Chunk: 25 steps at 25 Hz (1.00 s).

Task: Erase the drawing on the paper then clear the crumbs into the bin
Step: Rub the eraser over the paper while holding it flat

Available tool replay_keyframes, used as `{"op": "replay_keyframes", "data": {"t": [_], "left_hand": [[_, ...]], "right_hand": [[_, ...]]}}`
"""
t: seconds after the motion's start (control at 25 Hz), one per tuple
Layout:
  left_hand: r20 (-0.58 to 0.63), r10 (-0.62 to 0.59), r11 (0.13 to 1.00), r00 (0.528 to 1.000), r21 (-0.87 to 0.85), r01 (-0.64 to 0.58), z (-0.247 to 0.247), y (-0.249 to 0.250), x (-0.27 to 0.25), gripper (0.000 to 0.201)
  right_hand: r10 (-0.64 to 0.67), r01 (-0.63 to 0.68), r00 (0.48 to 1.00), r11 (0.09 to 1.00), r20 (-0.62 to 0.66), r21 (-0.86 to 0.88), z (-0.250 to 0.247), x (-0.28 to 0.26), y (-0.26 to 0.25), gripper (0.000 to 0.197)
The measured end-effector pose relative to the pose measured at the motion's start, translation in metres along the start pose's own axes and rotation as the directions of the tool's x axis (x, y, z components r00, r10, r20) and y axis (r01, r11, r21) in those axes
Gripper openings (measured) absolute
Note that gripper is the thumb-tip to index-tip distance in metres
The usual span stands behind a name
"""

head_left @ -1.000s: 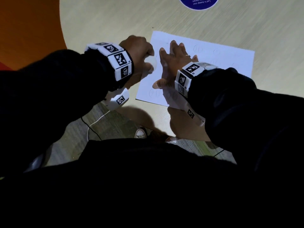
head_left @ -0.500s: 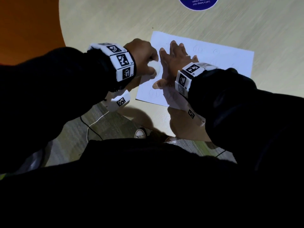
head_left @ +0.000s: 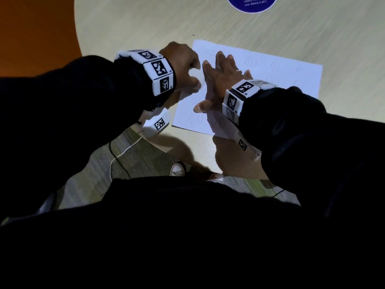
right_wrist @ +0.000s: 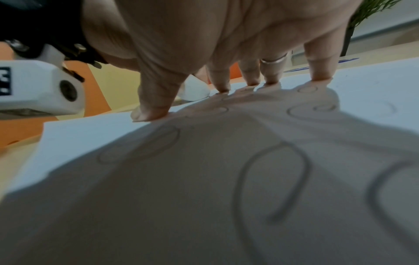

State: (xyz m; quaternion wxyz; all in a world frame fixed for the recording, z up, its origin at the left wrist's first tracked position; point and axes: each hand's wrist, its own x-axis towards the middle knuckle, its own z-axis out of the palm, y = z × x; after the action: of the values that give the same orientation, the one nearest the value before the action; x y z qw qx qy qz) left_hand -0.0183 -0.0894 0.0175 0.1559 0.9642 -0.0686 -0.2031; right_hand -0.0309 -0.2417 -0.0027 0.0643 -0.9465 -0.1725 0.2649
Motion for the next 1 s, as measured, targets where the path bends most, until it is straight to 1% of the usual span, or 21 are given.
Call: {"op": "replay_keyframes", "data": {"t": [0.12,0.28,0.44,0.48,0.56,0.64,0.72,0.8,0.92,1.0], "left_hand": [[0.038,0.028,0.998,0.999,0.049,-0.030,0.005,0.001,-0.006,0.050],[-0.019,-0.015,1.000,1.000,0.019,0.015,-0.003,0.002,0.002,0.052],[0.048,0.021,0.998,0.999,0.064,-0.024,0.007,0.005,-0.010,0.052],[0.038,0.021,0.998,0.999,0.060,-0.023,0.006,0.005,-0.008,0.052],[0.000,-0.017,1.000,1.000,0.018,0.017,-0.001,0.003,-0.001,0.052],[-0.011,-0.026,1.000,1.000,0.010,0.026,-0.003,0.001,0.001,0.052],[0.028,0.000,0.999,1.000,0.035,-0.001,0.003,0.002,-0.005,0.051],[0.049,0.025,0.998,0.999,0.053,-0.028,0.004,0.002,-0.006,0.051],[-0.008,-0.011,1.000,1.000,0.027,0.011,-0.008,0.000,0.005,0.051],[-0.007,0.000,0.999,1.000,0.044,0.000,-0.005,0.001,0.004,0.053]], "right_hand": [[0.013,-0.013,1.000,1.000,0.006,0.016,-0.002,0.001,0.001,0.113],[0.012,-0.012,1.000,1.000,-0.003,0.005,0.001,0.002,-0.001,0.114],[0.027,-0.027,1.000,1.000,-0.001,-0.004,-0.001,0.002,0.000,0.115],[0.028,-0.028,1.000,1.000,0.010,0.001,-0.002,0.001,0.000,0.115],[0.023,-0.023,1.000,1.000,0.020,0.009,-0.002,0.001,-0.001,0.115],[0.013,-0.013,1.000,1.000,-0.008,0.017,-0.001,0.002,0.000,0.109],[0.015,-0.014,0.999,0.999,-0.032,0.036,0.000,0.003,0.001,0.100],[0.020,-0.020,0.999,1.000,-0.025,0.019,0.001,0.002,0.000,0.106],[0.016,-0.016,1.000,1.000,-0.009,0.000,0.000,0.001,-0.002,0.112],[0.019,-0.020,1.000,1.000,0.014,0.011,-0.002,0.000,0.000,0.115]]}}
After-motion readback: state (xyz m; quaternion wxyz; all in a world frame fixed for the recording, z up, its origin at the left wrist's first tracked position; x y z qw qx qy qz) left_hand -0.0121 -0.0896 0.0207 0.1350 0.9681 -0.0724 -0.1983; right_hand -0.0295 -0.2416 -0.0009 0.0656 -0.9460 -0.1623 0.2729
